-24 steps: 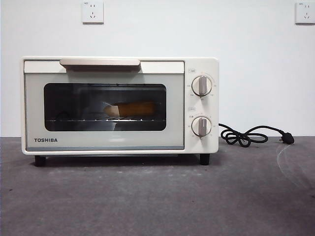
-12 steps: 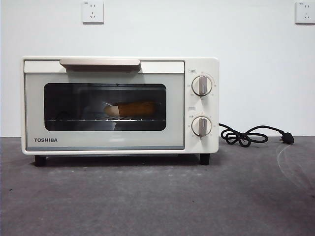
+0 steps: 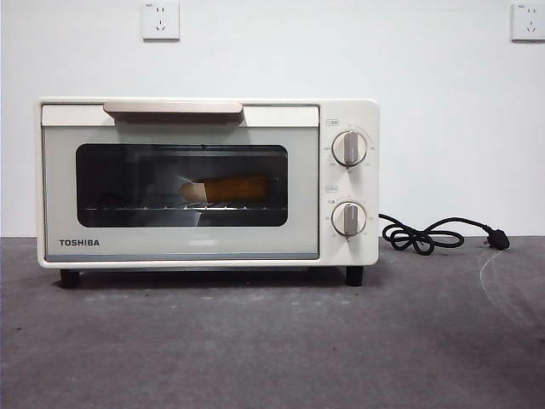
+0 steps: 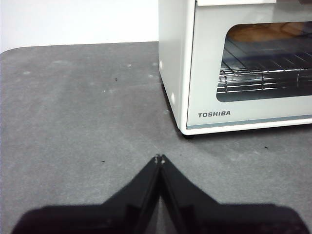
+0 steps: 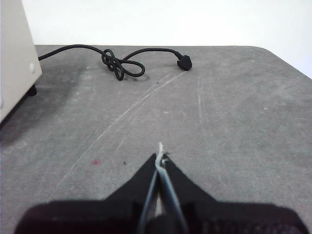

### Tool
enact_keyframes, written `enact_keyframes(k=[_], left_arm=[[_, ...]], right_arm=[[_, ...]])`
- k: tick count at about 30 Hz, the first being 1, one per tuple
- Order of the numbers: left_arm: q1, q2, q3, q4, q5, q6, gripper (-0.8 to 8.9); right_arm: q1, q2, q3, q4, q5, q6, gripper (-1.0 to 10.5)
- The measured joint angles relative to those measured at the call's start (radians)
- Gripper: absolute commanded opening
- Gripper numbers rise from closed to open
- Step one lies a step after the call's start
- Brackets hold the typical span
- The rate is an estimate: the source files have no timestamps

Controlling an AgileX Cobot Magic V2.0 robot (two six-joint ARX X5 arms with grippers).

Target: Take the corn from the table,put the corn in the oven

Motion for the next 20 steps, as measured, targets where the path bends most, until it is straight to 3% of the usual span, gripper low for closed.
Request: enact_keyframes(k=[20], left_arm=[[0.000,0.006,0.000,0.000,0.000,0.000,-0.03]], right_arm=[[0.000,0.013,0.000,0.000,0.005,0.000,0.0]])
